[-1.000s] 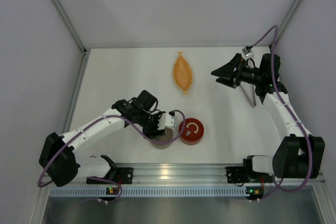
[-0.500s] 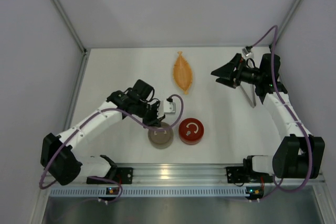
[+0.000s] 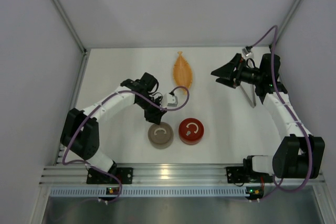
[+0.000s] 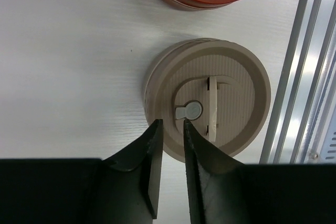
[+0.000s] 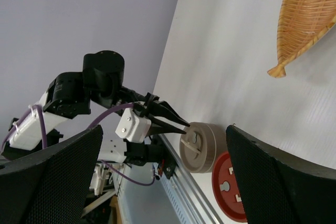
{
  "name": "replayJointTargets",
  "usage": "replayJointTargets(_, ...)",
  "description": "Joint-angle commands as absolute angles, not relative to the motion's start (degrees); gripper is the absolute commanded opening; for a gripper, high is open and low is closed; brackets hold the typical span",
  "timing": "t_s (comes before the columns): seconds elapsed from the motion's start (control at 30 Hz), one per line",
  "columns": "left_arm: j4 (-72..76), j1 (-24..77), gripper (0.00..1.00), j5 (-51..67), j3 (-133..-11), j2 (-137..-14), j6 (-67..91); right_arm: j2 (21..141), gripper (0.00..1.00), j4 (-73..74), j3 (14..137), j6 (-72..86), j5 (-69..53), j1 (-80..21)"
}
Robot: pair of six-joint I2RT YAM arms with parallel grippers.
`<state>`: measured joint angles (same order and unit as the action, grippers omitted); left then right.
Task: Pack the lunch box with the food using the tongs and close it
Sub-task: Move the packing box to the center of the board.
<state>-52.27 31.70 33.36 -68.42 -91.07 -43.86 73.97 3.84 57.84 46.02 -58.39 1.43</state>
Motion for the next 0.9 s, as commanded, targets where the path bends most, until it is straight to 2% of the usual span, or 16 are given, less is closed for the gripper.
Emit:
replayJointTargets(0.0, -55.54, 31.91, 0.29, 36.03, -68.91, -90.70, -47.37, 73.04, 0.99, 2.29, 58.36, 44.65, -59.41, 2.64)
replayJointTargets(0.3, -58.01, 33.75, 0.55, 35.24, -66.36, -87.98, -50.98, 73.48, 0.99, 1.58, 58.18, 45.26, -59.24, 2.64)
replayJointTargets(0.43, -58.71, 35.33, 0.61, 35.16, -66.01, -87.19, -50.98, 73.30, 0.99, 1.49, 58.01, 45.26, -59.24, 2.64)
replayJointTargets(0.87, -55.28, 35.95, 0.62, 32.08, -63.11, -80.16, -46.49, 71.54, 0.99, 2.54, 58.01, 44.39, -58.89, 2.64)
